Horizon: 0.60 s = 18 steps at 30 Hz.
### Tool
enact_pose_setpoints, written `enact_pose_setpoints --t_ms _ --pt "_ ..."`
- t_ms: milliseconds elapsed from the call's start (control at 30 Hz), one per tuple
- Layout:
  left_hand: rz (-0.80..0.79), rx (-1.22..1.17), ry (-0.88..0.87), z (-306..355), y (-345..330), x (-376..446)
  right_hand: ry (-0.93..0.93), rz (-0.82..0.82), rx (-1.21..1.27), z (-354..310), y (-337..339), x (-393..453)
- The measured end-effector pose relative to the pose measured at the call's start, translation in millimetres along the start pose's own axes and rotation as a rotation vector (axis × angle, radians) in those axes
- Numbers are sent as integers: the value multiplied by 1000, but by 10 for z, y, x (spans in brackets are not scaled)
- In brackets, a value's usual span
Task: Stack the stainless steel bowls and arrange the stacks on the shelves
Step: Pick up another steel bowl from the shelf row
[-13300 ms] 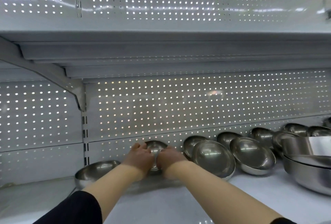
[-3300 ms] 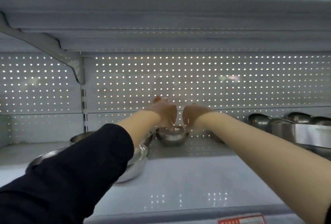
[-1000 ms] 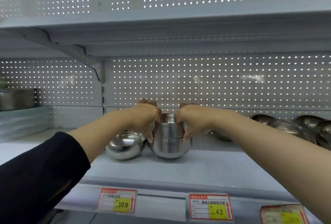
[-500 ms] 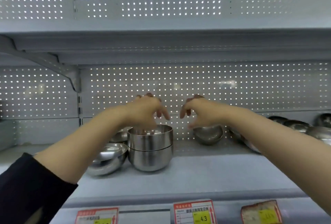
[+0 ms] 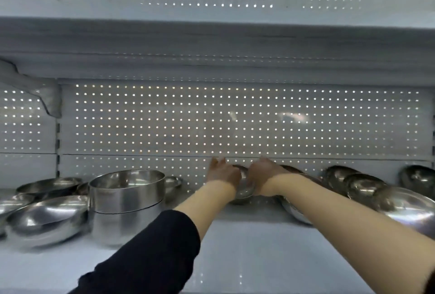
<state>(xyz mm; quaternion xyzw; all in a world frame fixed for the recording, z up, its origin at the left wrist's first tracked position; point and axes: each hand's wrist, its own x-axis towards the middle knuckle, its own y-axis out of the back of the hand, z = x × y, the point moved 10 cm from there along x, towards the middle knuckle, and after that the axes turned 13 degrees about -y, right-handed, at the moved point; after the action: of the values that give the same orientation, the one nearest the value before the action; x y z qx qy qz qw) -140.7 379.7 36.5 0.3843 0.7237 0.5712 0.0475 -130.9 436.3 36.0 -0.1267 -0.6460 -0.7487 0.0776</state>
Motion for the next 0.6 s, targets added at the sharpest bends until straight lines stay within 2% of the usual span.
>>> enact_pose_setpoints --t_ms 100,300,467,600 --pt "21 37 -28 -4 -232 75 69 3 -18 -85 -151 145" --pt "-70 163 -91 16 -492 176 174 28 -93 -192 -391 276" --pt "-77 223 -118 -5 -359 155 231 72 -52 -245 -315 214" --pt "-115 226 -64 -189 -171 21 299 116 -24 -349 -143 124"
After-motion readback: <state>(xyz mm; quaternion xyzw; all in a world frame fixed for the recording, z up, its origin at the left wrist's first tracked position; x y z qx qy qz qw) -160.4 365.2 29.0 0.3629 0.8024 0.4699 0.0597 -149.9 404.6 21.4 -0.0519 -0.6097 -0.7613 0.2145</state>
